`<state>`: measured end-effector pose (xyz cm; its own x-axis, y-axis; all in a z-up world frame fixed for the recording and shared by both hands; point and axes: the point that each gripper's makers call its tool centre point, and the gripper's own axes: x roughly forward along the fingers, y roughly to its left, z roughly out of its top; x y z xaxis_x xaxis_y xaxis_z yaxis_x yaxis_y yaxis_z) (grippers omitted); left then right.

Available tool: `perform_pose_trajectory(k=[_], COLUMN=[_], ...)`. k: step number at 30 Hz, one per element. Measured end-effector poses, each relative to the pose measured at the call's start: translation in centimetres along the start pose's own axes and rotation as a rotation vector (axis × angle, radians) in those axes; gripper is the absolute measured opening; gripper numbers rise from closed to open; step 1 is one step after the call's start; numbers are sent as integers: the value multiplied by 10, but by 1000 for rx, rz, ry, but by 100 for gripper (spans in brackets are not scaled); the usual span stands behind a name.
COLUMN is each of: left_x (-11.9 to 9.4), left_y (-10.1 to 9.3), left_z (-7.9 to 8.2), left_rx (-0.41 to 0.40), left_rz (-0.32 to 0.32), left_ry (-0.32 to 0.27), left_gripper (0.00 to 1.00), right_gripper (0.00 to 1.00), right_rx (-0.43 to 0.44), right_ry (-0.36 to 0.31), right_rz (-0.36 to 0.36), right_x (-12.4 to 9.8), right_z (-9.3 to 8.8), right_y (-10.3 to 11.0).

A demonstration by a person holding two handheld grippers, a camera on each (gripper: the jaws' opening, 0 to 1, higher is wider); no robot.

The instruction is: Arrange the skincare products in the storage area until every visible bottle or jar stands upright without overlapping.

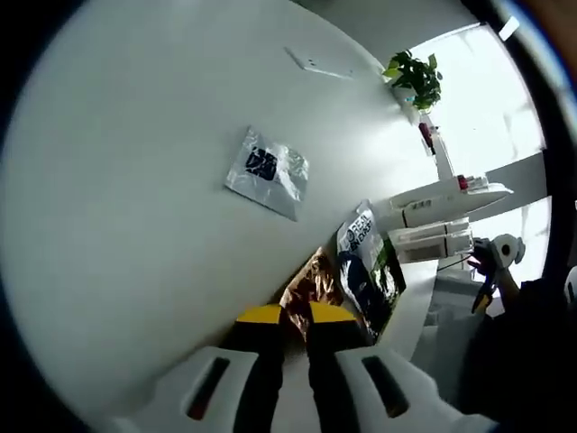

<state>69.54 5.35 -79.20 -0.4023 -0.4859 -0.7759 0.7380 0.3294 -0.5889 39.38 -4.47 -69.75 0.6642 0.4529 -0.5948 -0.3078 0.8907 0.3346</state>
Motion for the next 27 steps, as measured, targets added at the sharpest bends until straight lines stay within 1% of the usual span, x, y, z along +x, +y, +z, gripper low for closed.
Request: perform_pose_trajectory(k=[3,7,11,17,21,27], left_x=[0,-1,-1,-3,-5,-8], left_y=[5,10,11,10,8,1], left_z=[1,3,1,-1,-1,-2], left_rx=[12,12,15,18,19,27], left_rz=[10,19,32,39,43,53], left_ry=[11,5,14,13,5,-6], left_gripper=[10,11,10,13,18,23], right_gripper=[94,94,94,94,94,94], right_rx=[-2,-3,-3,-5,-9,-12], right_ry=[-1,-3,-2,-4,-4,-7], right_rz=[3,4,3,1,1,-5], right_x=[0,1,0,-1,-1,-3], right_z=[1,2,2,2,3,4], right_y=[0,1,1,1,1,1])
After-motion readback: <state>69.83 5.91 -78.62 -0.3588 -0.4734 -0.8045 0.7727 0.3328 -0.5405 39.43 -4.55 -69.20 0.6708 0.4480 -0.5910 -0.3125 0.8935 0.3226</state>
